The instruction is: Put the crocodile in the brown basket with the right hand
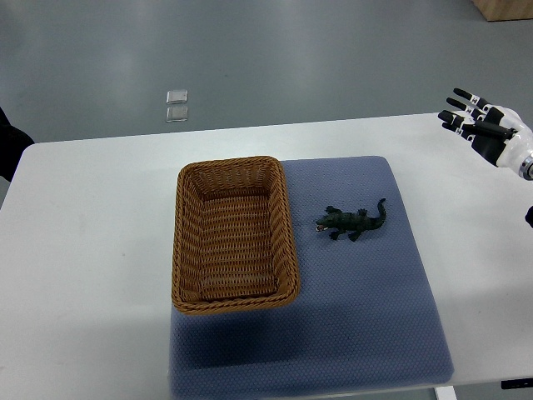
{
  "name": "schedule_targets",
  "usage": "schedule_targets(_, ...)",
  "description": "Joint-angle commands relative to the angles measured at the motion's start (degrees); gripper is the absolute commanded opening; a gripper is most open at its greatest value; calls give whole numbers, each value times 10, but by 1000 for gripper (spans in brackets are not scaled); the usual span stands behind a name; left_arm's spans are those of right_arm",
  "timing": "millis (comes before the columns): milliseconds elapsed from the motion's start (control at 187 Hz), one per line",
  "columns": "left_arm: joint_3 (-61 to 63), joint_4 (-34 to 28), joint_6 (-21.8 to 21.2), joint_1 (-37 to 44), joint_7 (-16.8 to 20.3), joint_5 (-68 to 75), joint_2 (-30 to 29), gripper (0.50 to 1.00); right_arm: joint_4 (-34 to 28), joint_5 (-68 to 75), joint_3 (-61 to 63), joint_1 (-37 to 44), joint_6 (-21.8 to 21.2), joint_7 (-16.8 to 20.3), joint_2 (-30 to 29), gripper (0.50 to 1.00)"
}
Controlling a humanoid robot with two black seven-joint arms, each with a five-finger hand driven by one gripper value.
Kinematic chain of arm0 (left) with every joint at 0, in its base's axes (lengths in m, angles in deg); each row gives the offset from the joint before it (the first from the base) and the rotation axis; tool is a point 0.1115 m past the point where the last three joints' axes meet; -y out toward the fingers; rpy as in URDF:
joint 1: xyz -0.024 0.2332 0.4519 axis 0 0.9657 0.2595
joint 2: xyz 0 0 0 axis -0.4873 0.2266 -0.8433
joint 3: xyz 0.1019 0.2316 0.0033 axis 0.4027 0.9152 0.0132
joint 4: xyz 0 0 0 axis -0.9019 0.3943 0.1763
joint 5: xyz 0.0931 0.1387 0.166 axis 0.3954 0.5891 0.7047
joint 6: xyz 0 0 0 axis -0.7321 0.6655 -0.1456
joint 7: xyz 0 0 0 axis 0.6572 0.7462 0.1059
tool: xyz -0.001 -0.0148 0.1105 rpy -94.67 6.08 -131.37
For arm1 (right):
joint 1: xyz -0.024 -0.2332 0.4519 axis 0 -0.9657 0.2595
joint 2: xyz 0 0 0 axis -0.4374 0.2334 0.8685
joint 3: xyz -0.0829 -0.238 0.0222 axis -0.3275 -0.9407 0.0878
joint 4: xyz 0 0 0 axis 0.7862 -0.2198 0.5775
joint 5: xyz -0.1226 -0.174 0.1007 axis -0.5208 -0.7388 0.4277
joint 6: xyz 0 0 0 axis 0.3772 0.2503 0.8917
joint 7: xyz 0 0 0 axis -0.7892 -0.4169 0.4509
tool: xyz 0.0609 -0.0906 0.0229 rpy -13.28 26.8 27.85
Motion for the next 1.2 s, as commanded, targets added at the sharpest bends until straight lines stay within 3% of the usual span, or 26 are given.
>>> schedule_targets(0, 4, -1, 0, 0, 0, 0, 0, 1000, -1, -1, -1, 0, 0, 0, 0, 928)
schedule_targets(1058, 1, -6, 0, 0, 0, 0, 0, 1000, -9, -8, -4, 8, -17, 0, 8, 928)
schedule_targets(1197, 1, -6, 0, 0, 0, 0, 0, 1000, -10, -8, -3, 8, -19, -20, 8, 928)
